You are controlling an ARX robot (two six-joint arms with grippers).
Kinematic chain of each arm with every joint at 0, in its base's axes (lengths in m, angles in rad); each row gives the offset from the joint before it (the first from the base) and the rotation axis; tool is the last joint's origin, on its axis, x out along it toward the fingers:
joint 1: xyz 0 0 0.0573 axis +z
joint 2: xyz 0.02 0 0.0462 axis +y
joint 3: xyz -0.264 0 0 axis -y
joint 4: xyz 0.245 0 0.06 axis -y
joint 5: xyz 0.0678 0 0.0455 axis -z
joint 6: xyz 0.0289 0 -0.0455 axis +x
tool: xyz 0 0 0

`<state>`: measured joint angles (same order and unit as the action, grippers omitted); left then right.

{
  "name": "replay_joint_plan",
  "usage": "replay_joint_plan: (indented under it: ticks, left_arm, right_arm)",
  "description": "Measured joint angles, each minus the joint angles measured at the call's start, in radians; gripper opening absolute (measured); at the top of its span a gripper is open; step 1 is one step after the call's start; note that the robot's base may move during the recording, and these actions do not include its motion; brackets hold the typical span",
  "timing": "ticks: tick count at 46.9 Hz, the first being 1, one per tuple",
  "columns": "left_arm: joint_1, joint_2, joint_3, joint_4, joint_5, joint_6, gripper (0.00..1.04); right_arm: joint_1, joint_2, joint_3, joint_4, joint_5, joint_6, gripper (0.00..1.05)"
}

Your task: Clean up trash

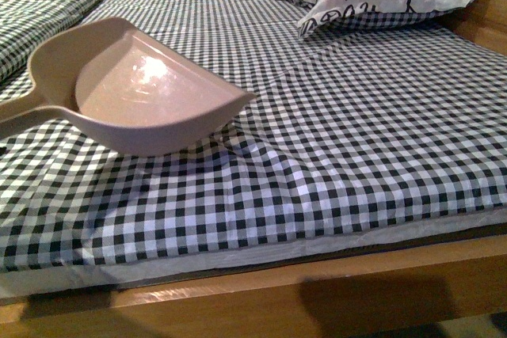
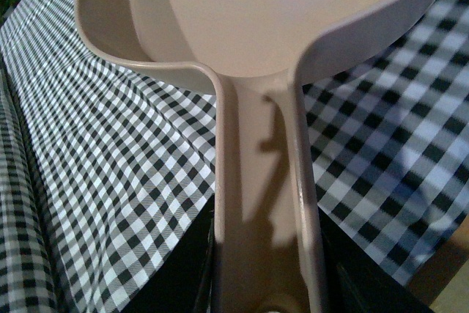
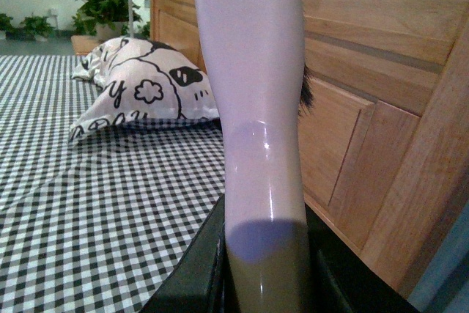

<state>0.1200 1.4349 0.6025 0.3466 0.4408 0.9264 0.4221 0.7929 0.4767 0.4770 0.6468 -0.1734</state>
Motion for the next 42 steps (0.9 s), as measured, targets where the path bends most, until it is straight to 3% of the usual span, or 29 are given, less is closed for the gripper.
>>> replay_joint_plan:
  ticks: [9,27,42]
  left_arm:
    - [0.018,0.047,0.039,-0.042,0.006,0.153,0.28]
    - [0.097,0.081,0.118,-0.262,0.061,0.180,0.28]
    - [0.100,0.130,0.123,-0.284,0.064,0.201,0.28]
  right_arm:
    - [0.000,0.000,0.000,0.000,0.000,0.000,0.21]
    - [0.000,0.000,0.000,0.000,0.000,0.000,0.21]
    - [0.000,0.000,0.000,0.000,0.000,0.000,0.21]
